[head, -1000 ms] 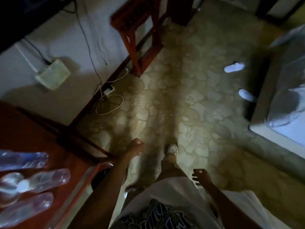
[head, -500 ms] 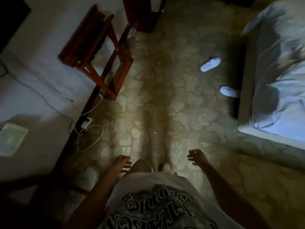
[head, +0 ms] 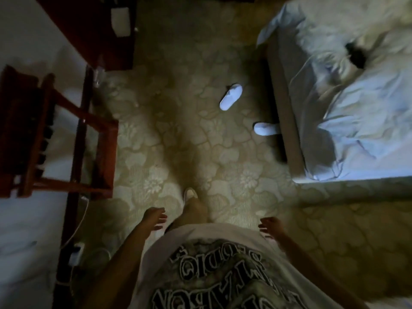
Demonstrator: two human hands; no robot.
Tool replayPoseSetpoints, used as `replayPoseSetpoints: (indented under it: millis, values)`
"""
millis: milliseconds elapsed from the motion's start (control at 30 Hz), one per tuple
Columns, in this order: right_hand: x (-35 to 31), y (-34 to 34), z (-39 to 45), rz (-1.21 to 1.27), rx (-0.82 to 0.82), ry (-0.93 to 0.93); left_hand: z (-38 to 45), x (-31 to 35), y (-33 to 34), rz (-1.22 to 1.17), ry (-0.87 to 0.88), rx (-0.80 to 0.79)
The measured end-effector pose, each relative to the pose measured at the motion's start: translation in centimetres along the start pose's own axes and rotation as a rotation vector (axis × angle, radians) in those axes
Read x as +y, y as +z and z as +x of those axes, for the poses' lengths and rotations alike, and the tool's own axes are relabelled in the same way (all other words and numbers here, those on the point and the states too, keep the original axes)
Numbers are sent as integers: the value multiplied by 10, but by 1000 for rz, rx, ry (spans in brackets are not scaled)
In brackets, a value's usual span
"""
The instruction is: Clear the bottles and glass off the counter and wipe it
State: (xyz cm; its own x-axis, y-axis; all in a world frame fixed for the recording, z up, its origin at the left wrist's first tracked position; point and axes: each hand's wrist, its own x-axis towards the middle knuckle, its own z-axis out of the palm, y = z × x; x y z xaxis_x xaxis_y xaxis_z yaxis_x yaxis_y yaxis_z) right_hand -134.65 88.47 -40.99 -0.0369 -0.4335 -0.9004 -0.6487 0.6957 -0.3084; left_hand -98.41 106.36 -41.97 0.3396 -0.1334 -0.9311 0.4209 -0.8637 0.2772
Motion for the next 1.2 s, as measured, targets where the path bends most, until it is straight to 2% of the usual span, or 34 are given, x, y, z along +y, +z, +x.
replayPoseSetpoints:
  millis: [167, 300, 467, 600, 733, 833, 900, 1067, 1200]
  values:
    - [-107, -7, 37, 69, 69, -20, 28, 198, -22, 178, 276, -56]
    - [-190, 13, 52, 88, 52, -1, 56, 313, -36, 177, 369, -86]
    - [-312, 25, 126, 40, -12, 39, 104, 397, -46, 121, 280, -43]
    - [-464, 23, 176, -33, -73, 44, 121, 431, -64, -12, 19, 20]
    - [-646, 23, 211, -31, -183, -70, 143, 484, -88, -175, -128, 47]
    - [-767, 25, 226, -86, -194, -247, 162, 545, -97, -232, -111, 64]
    - [-832, 29, 242, -29, -221, -324, 184, 592, -100, -261, -96, 59]
    - [-933, 25, 291, 32, -228, -232, 249, 728, -107, -243, -93, 0]
    - [-969, 10, 319, 74, -27, -57, 292, 867, -119, -149, -82, -17]
